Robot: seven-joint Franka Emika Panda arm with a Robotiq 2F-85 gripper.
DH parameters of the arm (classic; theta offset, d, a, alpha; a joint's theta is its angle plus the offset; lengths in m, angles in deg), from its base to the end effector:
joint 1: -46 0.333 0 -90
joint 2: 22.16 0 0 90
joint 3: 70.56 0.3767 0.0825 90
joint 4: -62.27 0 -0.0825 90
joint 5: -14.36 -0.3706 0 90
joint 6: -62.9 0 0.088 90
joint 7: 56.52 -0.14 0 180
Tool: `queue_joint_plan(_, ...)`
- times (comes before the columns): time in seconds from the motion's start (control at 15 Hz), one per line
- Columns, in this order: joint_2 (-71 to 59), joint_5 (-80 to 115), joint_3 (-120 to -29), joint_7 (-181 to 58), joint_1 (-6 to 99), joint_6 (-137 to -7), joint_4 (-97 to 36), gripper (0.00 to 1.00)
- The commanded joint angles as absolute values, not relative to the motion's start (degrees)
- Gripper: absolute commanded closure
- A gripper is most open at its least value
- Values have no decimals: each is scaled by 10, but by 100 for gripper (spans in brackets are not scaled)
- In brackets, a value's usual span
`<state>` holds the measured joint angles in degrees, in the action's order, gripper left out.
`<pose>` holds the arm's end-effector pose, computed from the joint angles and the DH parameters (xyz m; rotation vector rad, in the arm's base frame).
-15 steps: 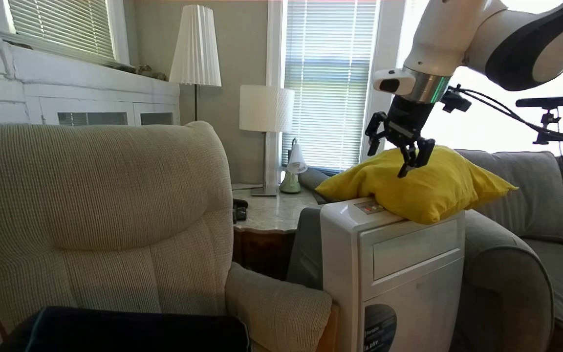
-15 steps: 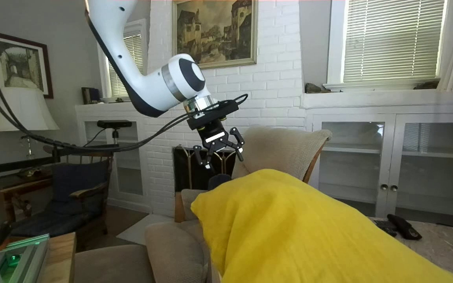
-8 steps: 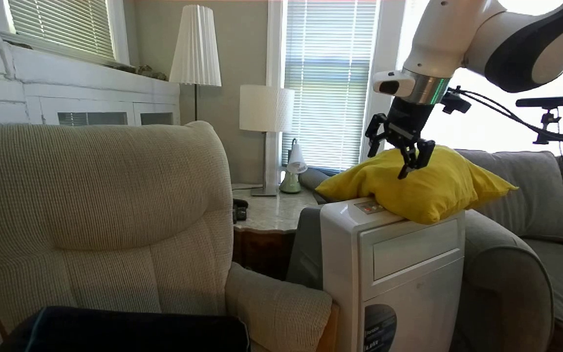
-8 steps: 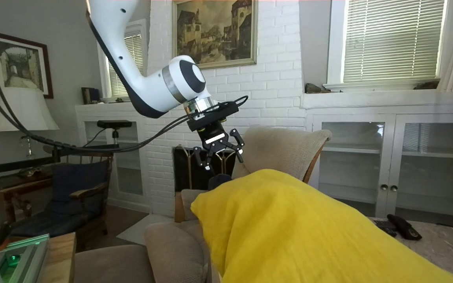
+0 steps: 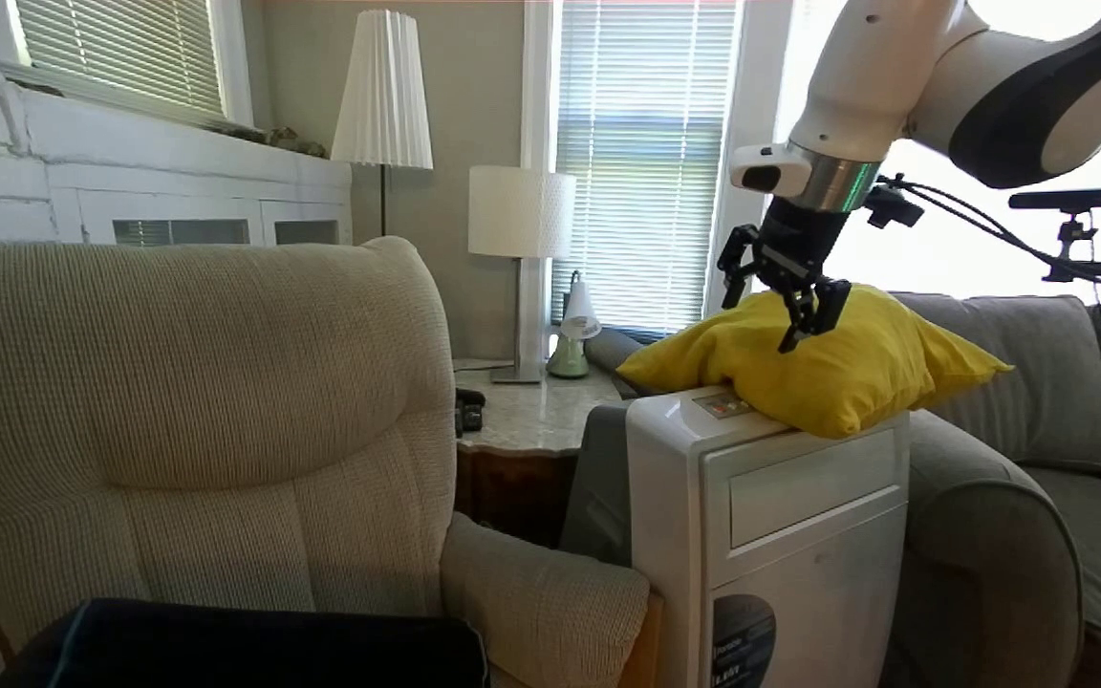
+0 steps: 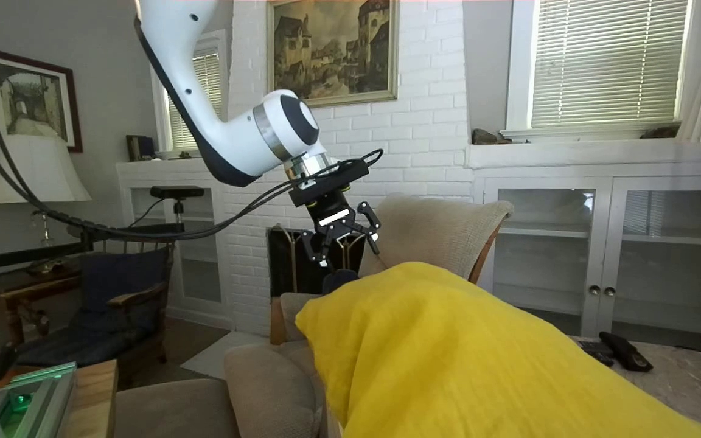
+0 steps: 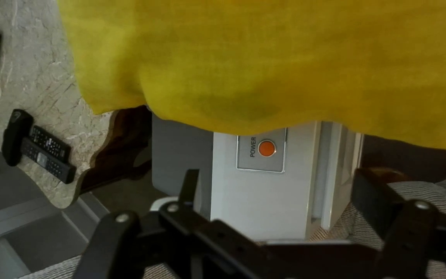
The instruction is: Open the machine
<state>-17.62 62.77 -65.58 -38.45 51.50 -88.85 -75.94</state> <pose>0.4979 0.1005 0.3303 2.2008 1.5413 0.1607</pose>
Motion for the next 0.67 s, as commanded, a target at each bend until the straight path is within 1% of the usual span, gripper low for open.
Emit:
queue_joint_plan(0.0,-153,666,-661,-413,515,-887,-750,0)
queue_joint_plan(0.2,-135,674,-660,-417,517,-892,-746,1)
queue_joint_plan(0.27,-129,672,-660,-415,517,-897,-745,26)
queue_joint_plan(0.33,-122,674,-660,-417,518,-900,-743,26)
queue_joint_plan(0.6,-93,674,-663,-424,522,-912,-725,55)
